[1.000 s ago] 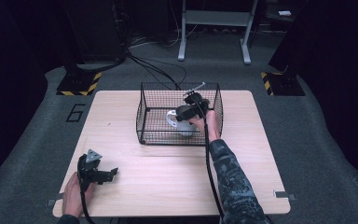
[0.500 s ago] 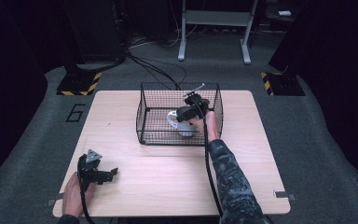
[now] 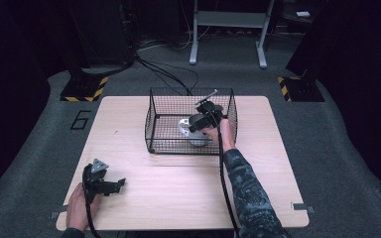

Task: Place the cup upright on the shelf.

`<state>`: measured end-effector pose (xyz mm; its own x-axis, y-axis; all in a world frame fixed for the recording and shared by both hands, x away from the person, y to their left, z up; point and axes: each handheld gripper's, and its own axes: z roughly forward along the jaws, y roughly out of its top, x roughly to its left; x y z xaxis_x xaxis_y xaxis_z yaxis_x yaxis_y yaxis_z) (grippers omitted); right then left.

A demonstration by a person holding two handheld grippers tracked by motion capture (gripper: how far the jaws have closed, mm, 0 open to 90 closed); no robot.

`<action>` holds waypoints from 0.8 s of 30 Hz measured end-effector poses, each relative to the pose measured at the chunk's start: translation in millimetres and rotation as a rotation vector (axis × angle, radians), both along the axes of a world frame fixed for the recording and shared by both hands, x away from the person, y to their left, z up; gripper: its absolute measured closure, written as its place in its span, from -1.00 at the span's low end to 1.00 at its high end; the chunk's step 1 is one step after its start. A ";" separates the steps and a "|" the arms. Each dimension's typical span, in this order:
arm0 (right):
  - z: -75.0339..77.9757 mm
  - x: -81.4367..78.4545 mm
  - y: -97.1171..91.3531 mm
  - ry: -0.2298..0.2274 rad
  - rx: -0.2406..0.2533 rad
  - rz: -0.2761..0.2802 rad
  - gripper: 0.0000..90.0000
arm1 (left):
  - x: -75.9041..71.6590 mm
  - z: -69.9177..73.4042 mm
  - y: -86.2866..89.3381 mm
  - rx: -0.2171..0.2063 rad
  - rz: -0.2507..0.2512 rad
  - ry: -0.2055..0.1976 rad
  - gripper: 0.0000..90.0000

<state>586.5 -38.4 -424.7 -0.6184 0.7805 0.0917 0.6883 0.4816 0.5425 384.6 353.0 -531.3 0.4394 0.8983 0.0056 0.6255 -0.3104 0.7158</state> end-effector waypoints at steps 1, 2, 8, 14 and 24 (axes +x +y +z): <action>0.3 -0.5 0.4 -0.003 -0.002 0.002 -0.89 | 0.0 0.0 0.0 0.000 0.000 0.000 -1.00; 0.3 -0.8 0.6 0.000 -0.004 0.003 -0.89 | 0.0 0.2 0.0 -0.001 0.000 0.003 -1.00; 2.5 -1.9 -1.1 0.003 0.015 0.019 -0.99 | 0.0 0.0 -0.1 0.001 0.001 0.000 -1.00; 9.4 -4.9 -3.7 -0.011 0.037 0.014 -1.00 | 0.0 0.0 0.0 0.000 0.001 0.000 -1.00; 34.2 -21.3 -13.4 -0.118 0.098 0.037 -1.00 | 0.0 0.1 0.0 0.001 0.001 0.000 -1.00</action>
<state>565.2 -51.7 -390.4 -0.6577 0.7477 0.0917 0.5998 0.4461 0.6643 384.6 353.0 -531.2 0.4388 0.8986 0.0068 0.6259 -0.3111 0.7152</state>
